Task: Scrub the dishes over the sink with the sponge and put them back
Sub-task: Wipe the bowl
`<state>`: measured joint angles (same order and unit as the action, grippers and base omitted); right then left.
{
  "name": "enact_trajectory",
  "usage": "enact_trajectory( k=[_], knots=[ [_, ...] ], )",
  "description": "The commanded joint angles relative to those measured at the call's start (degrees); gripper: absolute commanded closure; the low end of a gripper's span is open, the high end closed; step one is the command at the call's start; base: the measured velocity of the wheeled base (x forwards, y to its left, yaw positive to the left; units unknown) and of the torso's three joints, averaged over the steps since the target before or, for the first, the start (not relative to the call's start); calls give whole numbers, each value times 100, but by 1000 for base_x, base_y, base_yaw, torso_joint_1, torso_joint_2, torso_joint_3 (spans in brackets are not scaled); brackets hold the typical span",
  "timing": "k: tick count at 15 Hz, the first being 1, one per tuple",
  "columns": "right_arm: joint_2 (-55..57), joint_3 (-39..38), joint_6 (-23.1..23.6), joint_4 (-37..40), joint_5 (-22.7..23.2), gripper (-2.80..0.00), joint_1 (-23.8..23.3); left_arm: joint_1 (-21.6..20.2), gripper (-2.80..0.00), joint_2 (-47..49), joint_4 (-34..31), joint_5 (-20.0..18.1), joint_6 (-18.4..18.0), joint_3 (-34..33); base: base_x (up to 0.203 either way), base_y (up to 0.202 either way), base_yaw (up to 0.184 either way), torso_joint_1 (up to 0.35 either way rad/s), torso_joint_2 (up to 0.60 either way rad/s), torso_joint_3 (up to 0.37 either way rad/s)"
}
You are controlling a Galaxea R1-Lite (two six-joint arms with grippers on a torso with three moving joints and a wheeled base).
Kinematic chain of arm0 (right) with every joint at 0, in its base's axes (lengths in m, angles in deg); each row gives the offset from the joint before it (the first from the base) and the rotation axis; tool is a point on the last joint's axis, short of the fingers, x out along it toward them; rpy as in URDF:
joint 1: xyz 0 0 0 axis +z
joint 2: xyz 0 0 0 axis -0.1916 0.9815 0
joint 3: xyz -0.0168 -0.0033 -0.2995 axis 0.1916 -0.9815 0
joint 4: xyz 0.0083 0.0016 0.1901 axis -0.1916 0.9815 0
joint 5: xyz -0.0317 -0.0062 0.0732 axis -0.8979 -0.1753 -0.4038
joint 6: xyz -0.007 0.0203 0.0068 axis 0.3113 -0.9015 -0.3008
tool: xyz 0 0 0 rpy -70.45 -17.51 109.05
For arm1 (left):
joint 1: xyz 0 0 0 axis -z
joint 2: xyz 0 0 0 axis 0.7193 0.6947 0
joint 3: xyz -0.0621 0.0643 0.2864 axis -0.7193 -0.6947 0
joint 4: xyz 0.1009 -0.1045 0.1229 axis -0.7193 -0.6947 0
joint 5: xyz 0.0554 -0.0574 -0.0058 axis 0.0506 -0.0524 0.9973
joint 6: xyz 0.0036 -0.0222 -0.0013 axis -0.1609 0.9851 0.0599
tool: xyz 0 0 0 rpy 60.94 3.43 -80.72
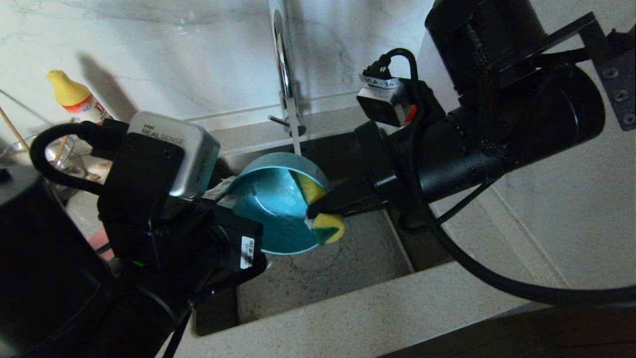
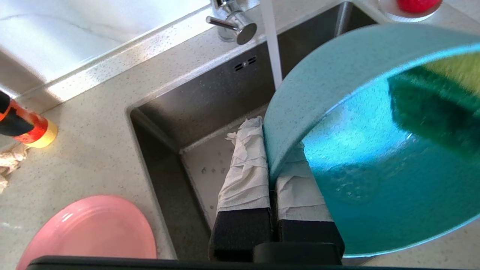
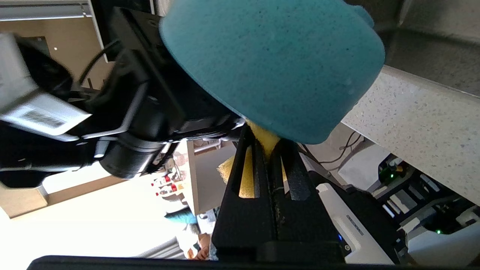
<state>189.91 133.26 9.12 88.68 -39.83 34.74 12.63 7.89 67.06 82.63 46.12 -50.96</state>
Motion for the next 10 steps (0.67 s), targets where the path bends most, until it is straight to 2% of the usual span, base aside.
enact_trajectory(
  k=[1, 5, 10],
  knots=[
    [-154, 4, -21, 10, 5, 0, -37, 0, 0, -4, 21, 27, -12, -6, 0, 0, 0, 0, 0, 0],
    [-111, 4, -8, -180, 26, 0, 4, 0, 0, 5, 30, 27, -12, -6, 0, 0, 0, 0, 0, 0],
    [175, -40, -38, -93, 45, 0, 361, 0, 0, 32, 30, 27, 5, 90, 0, 0, 0, 0, 0, 0]
  ],
)
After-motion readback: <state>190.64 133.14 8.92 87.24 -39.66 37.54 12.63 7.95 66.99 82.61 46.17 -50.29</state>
